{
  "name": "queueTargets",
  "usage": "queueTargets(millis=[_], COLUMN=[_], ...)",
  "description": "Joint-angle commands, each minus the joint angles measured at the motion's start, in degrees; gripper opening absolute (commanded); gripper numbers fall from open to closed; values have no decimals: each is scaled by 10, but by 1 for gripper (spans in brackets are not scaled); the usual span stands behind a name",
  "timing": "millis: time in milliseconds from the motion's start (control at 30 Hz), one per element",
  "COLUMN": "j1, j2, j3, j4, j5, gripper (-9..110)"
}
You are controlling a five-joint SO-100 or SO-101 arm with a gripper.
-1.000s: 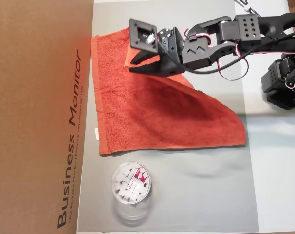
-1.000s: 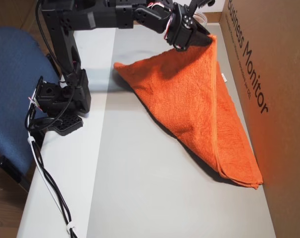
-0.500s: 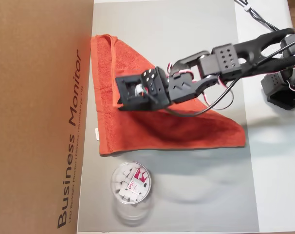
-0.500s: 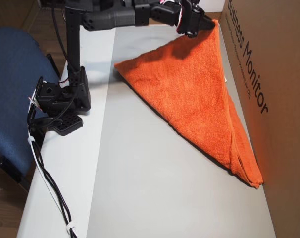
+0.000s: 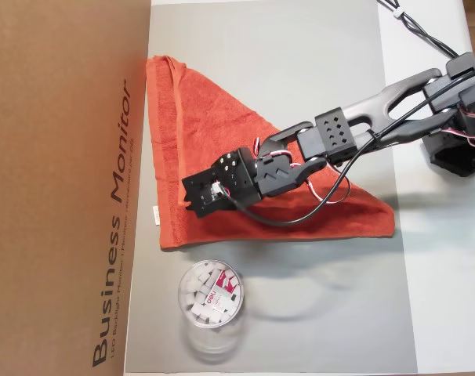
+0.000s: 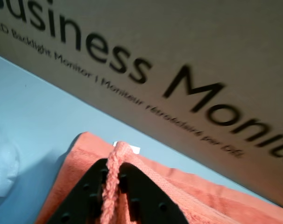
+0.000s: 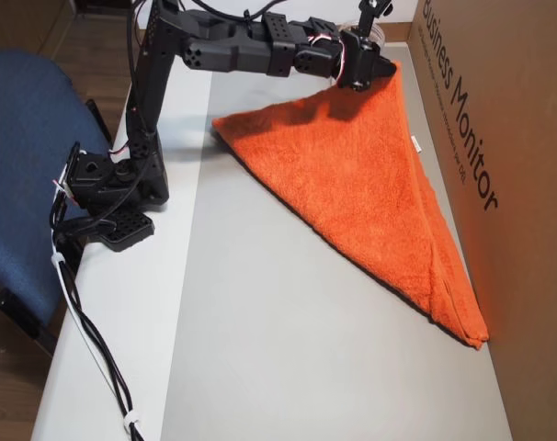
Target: Fold the blanket.
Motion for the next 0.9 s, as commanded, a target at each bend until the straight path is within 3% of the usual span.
queueTargets(millis=[0,367,533,867], j1=[-10,-11,-13,-41], j2=[-24,-128,-145,-163], j3=[-63,-123,-123,-123], j4=[-13,-4,-4,-5], j5=[-3,-8,-97,-154], gripper=[0,0,0,0])
